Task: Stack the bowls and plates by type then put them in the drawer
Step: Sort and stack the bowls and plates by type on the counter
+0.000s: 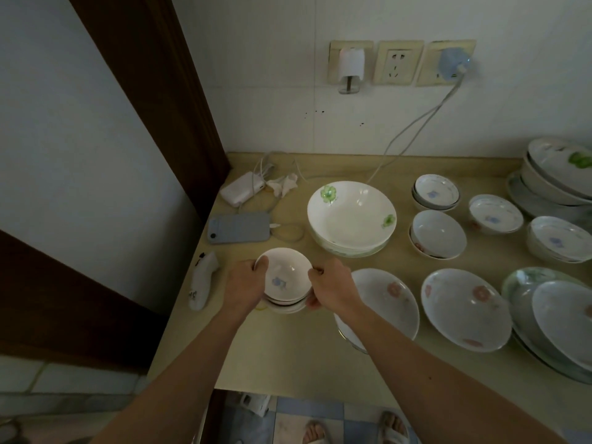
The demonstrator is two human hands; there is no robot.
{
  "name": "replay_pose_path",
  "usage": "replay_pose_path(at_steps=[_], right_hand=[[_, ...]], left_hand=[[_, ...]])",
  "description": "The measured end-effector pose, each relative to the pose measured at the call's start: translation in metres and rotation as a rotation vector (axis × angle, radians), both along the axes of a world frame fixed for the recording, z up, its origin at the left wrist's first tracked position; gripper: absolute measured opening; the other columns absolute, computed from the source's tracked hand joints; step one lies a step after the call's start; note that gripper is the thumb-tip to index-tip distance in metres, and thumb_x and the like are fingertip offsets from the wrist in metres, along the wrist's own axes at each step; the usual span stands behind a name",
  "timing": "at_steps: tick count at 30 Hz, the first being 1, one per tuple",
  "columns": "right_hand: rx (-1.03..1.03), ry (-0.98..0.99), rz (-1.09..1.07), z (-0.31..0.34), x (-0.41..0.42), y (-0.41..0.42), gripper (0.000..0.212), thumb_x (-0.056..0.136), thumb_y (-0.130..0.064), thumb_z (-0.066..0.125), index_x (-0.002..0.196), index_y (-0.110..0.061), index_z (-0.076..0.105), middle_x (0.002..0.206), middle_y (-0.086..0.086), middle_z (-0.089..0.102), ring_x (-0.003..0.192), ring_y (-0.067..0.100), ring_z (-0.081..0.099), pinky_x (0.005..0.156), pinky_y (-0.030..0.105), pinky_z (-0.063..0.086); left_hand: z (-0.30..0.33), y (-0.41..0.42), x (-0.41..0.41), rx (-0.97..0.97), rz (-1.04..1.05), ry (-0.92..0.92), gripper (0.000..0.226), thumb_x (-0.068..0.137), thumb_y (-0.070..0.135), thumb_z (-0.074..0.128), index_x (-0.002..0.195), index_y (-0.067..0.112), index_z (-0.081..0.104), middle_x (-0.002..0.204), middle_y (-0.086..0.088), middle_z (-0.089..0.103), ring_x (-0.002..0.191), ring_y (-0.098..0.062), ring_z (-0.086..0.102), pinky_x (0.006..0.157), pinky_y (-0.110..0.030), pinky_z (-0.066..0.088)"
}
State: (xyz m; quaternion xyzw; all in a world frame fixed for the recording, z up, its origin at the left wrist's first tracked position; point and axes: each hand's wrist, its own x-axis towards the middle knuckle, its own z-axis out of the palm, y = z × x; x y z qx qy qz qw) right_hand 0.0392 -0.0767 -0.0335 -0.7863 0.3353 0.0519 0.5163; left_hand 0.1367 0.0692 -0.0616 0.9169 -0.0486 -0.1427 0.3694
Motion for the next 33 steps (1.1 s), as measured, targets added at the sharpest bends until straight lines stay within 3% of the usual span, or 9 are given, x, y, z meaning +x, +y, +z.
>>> replay_pose_path(at_steps=[6,10,14,18,22,25,29,31,33], right_hand=[[0.049,-0.025,-0.008,-0.002,0.0,-0.001,0.027,0.097,-0.01,0.046,0.098,-0.002,0.072,0.075,0.021,0.074,0.059,0.033,0.074,0.06,0.046,0.064],[0.14,-0.068,0.0,-0.002,-0.006,-0.006,0.022,0.097,-0.014,0.053,0.098,-0.007,0.074,0.072,0.02,0.074,0.063,0.036,0.075,0.061,0.049,0.064],[0.167,-0.077,-0.031,-0.001,-0.016,-0.014,0.027,0.099,-0.013,0.051,0.09,0.008,0.065,0.074,0.026,0.072,0.057,0.031,0.073,0.058,0.048,0.064],[0.141,-0.059,-0.044,0.004,-0.025,-0.021,0.024,0.098,-0.005,0.046,0.094,0.012,0.062,0.073,0.027,0.07,0.056,0.029,0.072,0.053,0.036,0.063],[0.14,-0.074,-0.043,0.012,-0.032,-0.024,0.021,0.094,0.002,0.045,0.092,0.012,0.064,0.065,0.015,0.068,0.06,0.031,0.074,0.058,0.039,0.064],[0.136,-0.134,-0.08,0.018,-0.044,-0.03,0.021,0.097,-0.003,0.048,0.092,-0.002,0.069,0.072,0.015,0.074,0.065,0.03,0.075,0.064,0.041,0.065],[-0.048,-0.196,-0.191,0.022,-0.087,-0.056,0.02,0.1,-0.014,0.055,0.092,-0.027,0.069,0.07,-0.003,0.074,0.06,0.008,0.073,0.054,0.021,0.058],[-0.164,-0.189,-0.28,0.021,-0.11,-0.071,0.017,0.098,-0.017,0.058,0.09,-0.025,0.07,0.069,-0.005,0.073,0.057,0.004,0.07,0.053,0.019,0.055],[-0.259,-0.172,-0.341,0.018,-0.133,-0.081,0.017,0.095,-0.018,0.062,0.081,-0.02,0.071,0.064,-0.005,0.071,0.057,0.005,0.068,0.054,0.024,0.056]], left_hand=[[-0.001,0.0,-0.001,-0.066,0.035,0.039,0.036,0.103,0.038,0.048,0.087,0.012,0.067,0.086,-0.014,0.068,0.08,-0.026,0.061,0.071,-0.037,0.049],[-0.005,0.007,-0.006,-0.191,0.024,0.065,0.035,0.103,0.041,0.05,0.084,0.017,0.067,0.083,-0.012,0.069,0.076,-0.02,0.056,0.066,-0.033,0.044],[-0.005,0.007,-0.015,-0.374,0.11,0.184,0.027,0.102,0.044,0.052,0.086,0.03,0.069,0.09,0.002,0.07,0.089,-0.021,0.062,0.08,-0.04,0.053],[-0.004,0.004,-0.017,-0.501,0.242,0.345,0.024,0.101,0.041,0.055,0.111,0.022,0.067,0.109,-0.003,0.069,0.103,-0.025,0.062,0.094,-0.048,0.054],[-0.002,-0.003,-0.018,-0.557,0.341,0.434,0.02,0.101,0.036,0.056,0.114,0.021,0.062,0.121,-0.009,0.063,0.101,-0.027,0.059,0.088,-0.043,0.051],[0.012,-0.007,-0.019,-0.42,0.301,0.28,0.034,0.099,0.035,0.057,0.126,0.015,0.061,0.13,-0.012,0.061,0.111,-0.029,0.055,0.097,-0.044,0.045],[0.044,-0.018,-0.039,-0.214,0.173,-0.196,0.047,0.097,0.031,0.061,0.138,0.009,0.054,0.141,-0.012,0.053,0.126,-0.026,0.05,0.107,-0.038,0.04],[0.058,-0.027,-0.058,-0.25,0.052,-0.372,0.037,0.097,0.026,0.062,0.132,0.017,0.057,0.133,-0.001,0.054,0.114,-0.009,0.05,0.097,-0.025,0.038],[0.068,-0.037,-0.079,-0.357,-0.073,-0.383,0.025,0.097,0.023,0.062,0.122,0.023,0.062,0.116,0.01,0.062,0.096,0.003,0.057,0.085,-0.015,0.044]])
